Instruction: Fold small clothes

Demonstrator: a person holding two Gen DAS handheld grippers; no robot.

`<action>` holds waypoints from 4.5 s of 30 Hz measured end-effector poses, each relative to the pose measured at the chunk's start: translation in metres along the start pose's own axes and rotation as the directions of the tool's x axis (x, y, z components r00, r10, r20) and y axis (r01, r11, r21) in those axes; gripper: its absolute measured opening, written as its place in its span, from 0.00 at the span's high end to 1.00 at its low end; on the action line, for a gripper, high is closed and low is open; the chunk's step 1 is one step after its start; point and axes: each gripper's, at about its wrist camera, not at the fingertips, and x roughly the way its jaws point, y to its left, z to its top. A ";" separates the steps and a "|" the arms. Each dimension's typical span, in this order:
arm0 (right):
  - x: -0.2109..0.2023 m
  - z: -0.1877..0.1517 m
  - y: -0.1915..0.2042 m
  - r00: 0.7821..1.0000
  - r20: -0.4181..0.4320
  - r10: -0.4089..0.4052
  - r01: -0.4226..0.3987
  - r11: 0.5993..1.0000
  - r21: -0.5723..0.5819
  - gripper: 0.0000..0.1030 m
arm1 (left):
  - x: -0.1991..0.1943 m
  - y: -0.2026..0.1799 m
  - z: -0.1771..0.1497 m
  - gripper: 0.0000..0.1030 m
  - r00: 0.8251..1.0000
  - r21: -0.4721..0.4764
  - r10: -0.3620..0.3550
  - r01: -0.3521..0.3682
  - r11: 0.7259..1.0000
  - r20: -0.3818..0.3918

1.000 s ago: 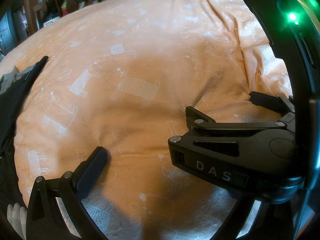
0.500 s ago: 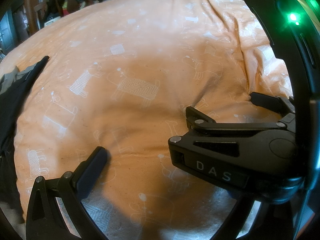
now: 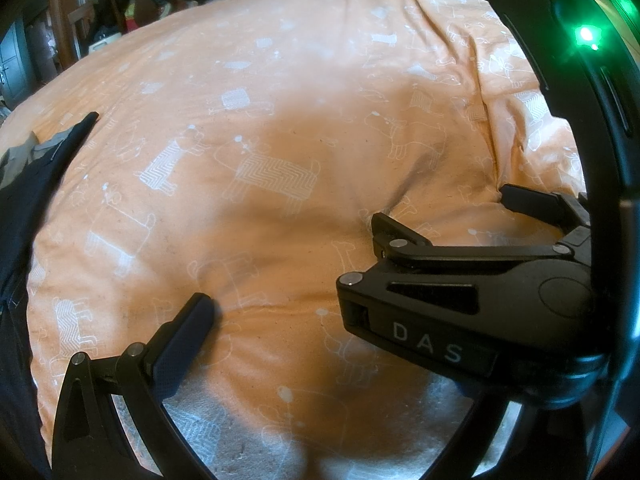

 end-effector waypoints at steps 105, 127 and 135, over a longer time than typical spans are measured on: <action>-0.165 0.040 0.051 0.824 0.515 0.235 -0.285 0.958 0.019 0.00 | -0.237 0.196 -0.014 0.00 0.892 0.093 -0.379 0.367 0.925 0.248; -0.316 -0.065 0.195 0.740 0.503 0.446 -0.410 0.893 -0.187 0.00 | -0.503 0.329 -0.134 0.00 0.578 0.185 -0.711 0.709 0.681 0.401; -0.299 -0.068 0.218 0.825 0.389 0.409 -0.374 0.912 -0.166 0.00 | -0.491 0.414 -0.131 0.00 0.809 -0.019 -0.268 0.325 0.945 0.524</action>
